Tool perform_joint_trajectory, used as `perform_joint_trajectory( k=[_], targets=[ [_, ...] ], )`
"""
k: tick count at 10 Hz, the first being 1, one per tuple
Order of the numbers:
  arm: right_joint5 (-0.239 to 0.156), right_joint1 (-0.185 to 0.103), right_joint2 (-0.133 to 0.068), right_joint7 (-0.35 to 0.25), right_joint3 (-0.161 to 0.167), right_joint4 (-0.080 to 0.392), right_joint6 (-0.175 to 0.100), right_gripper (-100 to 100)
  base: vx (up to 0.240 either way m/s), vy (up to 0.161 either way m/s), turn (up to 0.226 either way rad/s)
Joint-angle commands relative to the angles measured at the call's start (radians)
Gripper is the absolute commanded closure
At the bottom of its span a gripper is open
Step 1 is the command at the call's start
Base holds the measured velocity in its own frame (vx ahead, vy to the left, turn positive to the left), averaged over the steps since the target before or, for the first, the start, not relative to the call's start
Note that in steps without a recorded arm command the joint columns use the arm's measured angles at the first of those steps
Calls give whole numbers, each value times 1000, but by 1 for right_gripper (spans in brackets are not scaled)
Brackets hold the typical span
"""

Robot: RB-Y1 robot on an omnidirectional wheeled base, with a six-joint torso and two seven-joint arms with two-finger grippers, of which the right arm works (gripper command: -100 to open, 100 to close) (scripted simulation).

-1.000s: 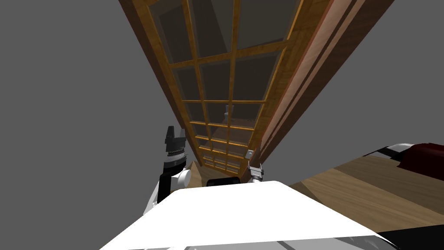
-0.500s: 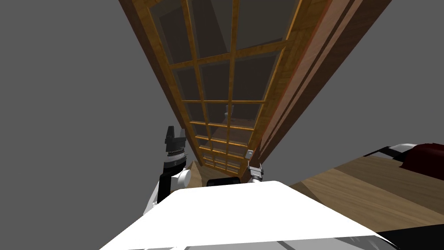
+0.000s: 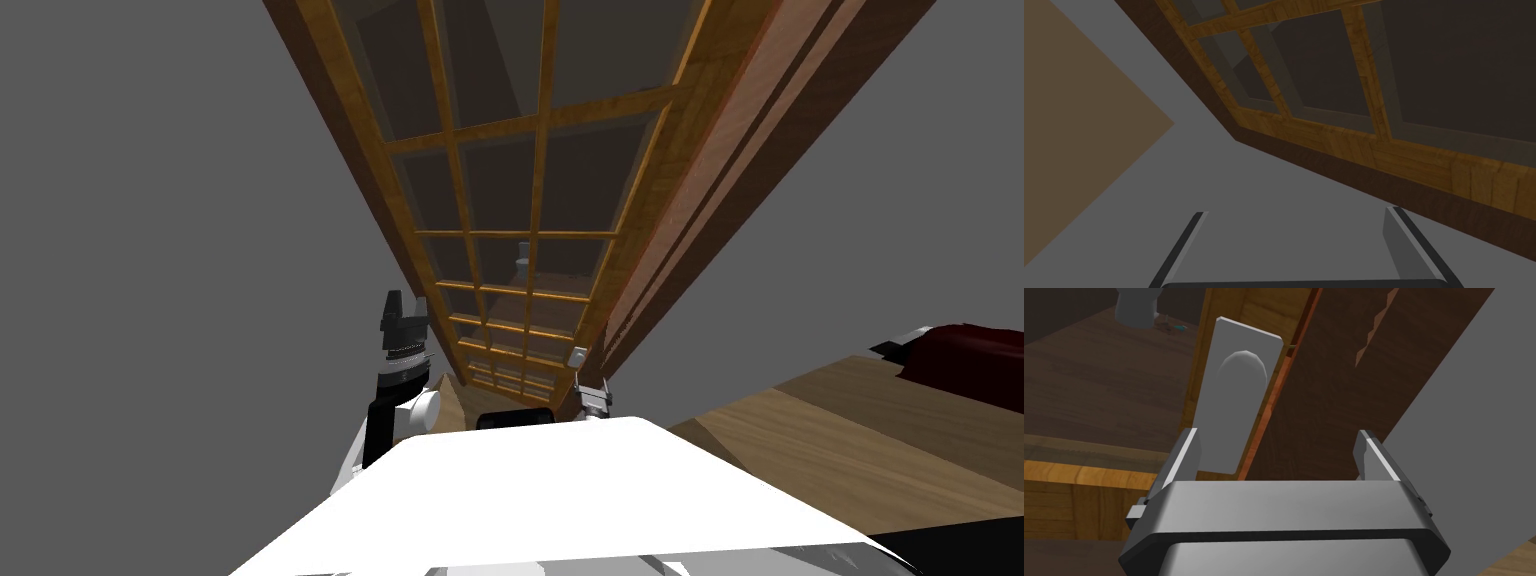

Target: Push the door open

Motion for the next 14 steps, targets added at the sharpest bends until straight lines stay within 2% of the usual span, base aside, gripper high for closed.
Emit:
perform_joint_trajectory(
  k=[1, 8, 9, 14],
  targets=[
    [3, -35, -10, 2, -6, -16, 3, -100, 41, 9, -5],
    [3, -35, -10, 2, -6, -16, 3, -100, -7, -3, 10],
    [-4, -15, -16, 5, -12, -21, -5, -100, 42, 25, -84],
    [-5, -18, -15, 8, -16, -30, -4, -100, 26, 23, -25]
  ],
)
